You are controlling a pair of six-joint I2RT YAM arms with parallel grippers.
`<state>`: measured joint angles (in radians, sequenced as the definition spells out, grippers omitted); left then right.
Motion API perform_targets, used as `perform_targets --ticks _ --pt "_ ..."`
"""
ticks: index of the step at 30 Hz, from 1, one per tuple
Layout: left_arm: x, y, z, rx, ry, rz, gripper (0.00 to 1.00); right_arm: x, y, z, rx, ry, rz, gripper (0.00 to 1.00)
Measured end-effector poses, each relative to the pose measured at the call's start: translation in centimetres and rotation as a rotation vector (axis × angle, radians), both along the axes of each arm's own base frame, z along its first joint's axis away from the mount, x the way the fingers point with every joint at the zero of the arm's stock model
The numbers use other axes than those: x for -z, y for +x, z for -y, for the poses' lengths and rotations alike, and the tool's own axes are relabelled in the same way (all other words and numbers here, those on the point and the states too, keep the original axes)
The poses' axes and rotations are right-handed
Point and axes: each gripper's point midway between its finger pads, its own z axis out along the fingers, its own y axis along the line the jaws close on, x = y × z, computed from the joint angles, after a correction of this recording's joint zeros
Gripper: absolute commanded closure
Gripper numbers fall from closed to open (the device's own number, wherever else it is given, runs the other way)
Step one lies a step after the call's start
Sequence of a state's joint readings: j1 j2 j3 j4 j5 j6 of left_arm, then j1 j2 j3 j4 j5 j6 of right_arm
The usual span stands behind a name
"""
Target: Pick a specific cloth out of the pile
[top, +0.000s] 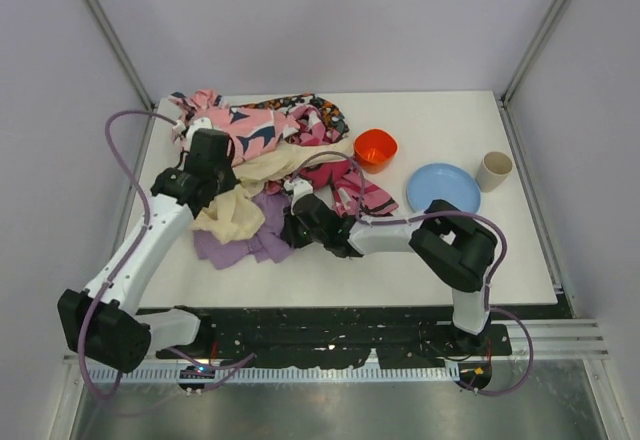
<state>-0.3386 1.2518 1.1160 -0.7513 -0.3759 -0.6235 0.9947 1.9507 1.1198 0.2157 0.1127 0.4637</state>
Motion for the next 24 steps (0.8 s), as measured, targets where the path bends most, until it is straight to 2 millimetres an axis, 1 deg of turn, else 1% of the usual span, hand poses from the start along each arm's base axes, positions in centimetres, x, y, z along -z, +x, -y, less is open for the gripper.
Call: perform_targets --ticks 1,3,5,6,8,10,12,13,14,16,17,19,21,22,23,24 --pt "-2.2 1.0 0.5 0.014 -0.023 0.070 1.00 -0.2 -1.0 0.3 -0.026 0.014 -0.014 0.94" --pt "-5.7 3.0 1.2 0.035 -0.047 0.164 1.00 -0.9 -3.3 0.6 -0.085 0.035 -0.033 0.95" --pt "-8.7 5.8 2.2 0.055 -0.050 0.229 1.00 -2.1 -5.6 0.4 -0.157 0.057 -0.036 0.95" --pt "-9.5 7.3 2.7 0.068 -0.049 0.250 1.00 -3.1 -7.1 0.4 -0.204 0.067 -0.030 0.94" --pt "-9.6 10.0 3.9 0.100 -0.042 0.256 1.00 -5.6 -10.2 -0.1 -0.308 0.100 -0.006 0.95" --pt "-8.2 12.9 5.2 0.134 -0.027 0.229 1.00 -9.0 -13.4 -0.7 -0.430 0.159 0.025 0.95" --pt "-5.7 15.7 6.1 0.157 0.008 0.168 1.00 -12.6 -16.2 -0.8 -0.536 0.227 0.051 0.95" --pt "-4.4 17.1 6.6 0.163 0.023 0.139 1.00 -14.2 -17.2 -0.4 -0.577 0.245 0.062 0.95" --pt "-3.2 18.1 6.9 0.168 0.037 0.111 1.00 -15.5 -17.7 -0.1 -0.599 0.255 0.073 0.95" --pt "-0.1 19.7 7.2 0.168 0.067 0.035 1.00 -18.9 -18.1 1.0 -0.619 0.266 0.116 0.95" --pt "1.6 19.9 7.2 0.166 0.081 -0.006 1.00 -21.0 -18.0 1.6 -0.614 0.279 0.149 0.95" --pt "4.6 19.2 6.8 0.162 0.105 -0.092 1.00 -25.4 -17.2 3.1 -0.563 0.310 0.230 0.95" --pt "6.4 18.1 6.4 0.162 0.107 -0.145 1.00 -30.6 -16.2 5.1 -0.478 0.364 0.340 0.94" --pt "7.1 17.4 6.2 0.161 0.106 -0.166 1.00 -33.9 -15.5 6.8 -0.414 0.402 0.407 0.95" --pt "7.6 16.8 5.9 0.157 0.102 -0.180 1.00 -36.0 -15.2 8.0 -0.373 0.427 0.450 0.95" --pt "7.8 16.2 5.7 0.155 0.100 -0.192 0.87 -38.4 -14.7 9.7 -0.315 0.447 0.495 0.94"
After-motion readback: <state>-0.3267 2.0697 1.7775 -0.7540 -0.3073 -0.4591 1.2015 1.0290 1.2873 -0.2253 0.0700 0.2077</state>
